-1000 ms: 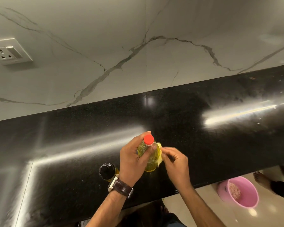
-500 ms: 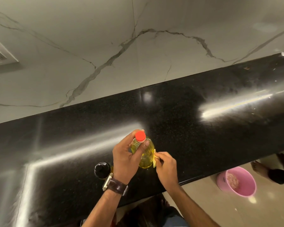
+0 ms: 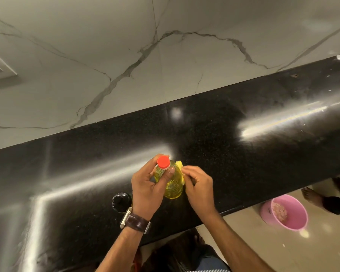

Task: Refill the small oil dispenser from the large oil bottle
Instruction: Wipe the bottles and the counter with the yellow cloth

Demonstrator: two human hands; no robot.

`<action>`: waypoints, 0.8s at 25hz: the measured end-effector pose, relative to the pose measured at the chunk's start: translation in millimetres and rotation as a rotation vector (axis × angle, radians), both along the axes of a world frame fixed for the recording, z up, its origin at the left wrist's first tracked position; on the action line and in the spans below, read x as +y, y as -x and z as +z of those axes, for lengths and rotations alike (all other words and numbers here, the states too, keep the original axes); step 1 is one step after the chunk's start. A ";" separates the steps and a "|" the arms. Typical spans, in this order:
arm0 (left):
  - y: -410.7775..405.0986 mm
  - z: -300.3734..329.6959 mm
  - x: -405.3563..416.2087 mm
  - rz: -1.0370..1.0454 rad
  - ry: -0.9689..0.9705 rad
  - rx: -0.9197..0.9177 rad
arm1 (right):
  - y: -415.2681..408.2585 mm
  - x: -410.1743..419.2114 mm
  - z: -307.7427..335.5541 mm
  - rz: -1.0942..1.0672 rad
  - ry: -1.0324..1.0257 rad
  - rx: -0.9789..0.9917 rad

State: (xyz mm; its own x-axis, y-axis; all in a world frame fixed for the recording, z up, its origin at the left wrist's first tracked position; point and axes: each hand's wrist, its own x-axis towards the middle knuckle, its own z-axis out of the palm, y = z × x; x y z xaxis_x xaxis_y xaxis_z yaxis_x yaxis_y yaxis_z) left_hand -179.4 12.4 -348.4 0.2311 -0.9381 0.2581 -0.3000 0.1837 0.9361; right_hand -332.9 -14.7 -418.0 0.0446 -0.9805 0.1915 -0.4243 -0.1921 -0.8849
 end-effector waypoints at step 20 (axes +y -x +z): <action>-13.6 9.6 -14.2 -0.024 -0.042 -0.078 | 9.2 1.1 -23.9 -0.155 -0.788 -0.585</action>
